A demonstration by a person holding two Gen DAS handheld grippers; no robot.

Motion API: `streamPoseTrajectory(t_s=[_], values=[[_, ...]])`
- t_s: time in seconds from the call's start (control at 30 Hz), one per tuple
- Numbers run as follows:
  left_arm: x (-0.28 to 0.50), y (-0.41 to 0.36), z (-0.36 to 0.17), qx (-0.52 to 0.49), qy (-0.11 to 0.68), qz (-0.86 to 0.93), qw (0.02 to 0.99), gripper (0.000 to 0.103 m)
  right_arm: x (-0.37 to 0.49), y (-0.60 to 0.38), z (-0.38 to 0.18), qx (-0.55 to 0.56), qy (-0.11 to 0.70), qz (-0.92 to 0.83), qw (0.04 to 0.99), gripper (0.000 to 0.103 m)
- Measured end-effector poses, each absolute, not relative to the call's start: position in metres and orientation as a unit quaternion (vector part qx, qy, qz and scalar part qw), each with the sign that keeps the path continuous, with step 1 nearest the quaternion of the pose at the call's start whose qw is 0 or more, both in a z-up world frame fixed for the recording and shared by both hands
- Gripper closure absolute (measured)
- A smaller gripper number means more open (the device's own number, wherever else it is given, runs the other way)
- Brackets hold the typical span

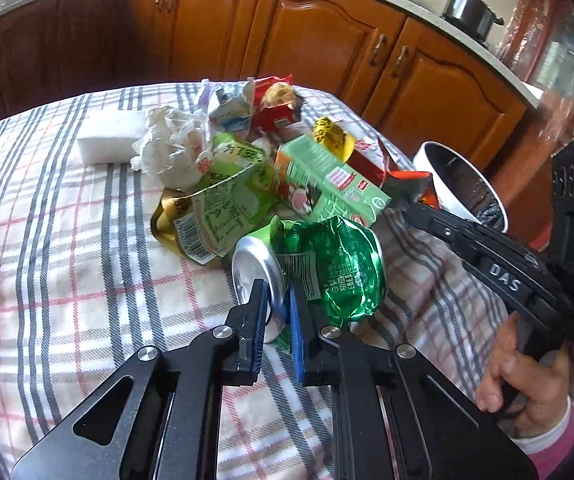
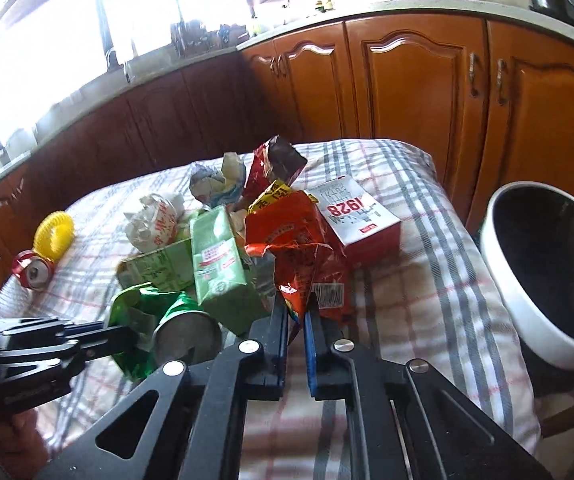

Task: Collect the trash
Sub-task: 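Grasp the crushed green can with the left tool while the right tool grasps an orange snack bag, then move both held items over the bin and open both tools to release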

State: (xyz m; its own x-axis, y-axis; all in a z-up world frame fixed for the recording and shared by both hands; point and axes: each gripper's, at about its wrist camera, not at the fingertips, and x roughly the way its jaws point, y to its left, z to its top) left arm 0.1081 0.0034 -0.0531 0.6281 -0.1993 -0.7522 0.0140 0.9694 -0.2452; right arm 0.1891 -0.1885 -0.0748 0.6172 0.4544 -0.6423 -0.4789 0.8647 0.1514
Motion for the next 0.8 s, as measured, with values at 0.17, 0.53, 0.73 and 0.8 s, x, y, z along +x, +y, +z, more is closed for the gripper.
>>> streamPoseTrajectory(t_s=[0.17, 0.53, 0.73, 0.8], values=[[0.1, -0.01, -0.042, -0.099, 0.414, -0.084, 0.901, 0.094, 0.172, -0.214, -0.065, 0.021, 0.348, 0.257, 0.901, 0.096], [0.096, -0.052, -0.015, -0.077, 0.388, -0.141, 0.907, 0.094, 0.15, -0.269, -0.051, 0.075, 0.336, 0.221, 0.913, 0.096], [0.103, -0.073, -0.011, -0.067, 0.381, -0.158, 0.908, 0.094, 0.148, -0.296, -0.047, 0.091, 0.33, 0.198, 0.918, 0.096], [0.107, -0.083, -0.009, -0.061, 0.378, -0.165, 0.909, 0.094, 0.148, -0.305, -0.046, 0.097, 0.328, 0.192, 0.92, 0.096]])
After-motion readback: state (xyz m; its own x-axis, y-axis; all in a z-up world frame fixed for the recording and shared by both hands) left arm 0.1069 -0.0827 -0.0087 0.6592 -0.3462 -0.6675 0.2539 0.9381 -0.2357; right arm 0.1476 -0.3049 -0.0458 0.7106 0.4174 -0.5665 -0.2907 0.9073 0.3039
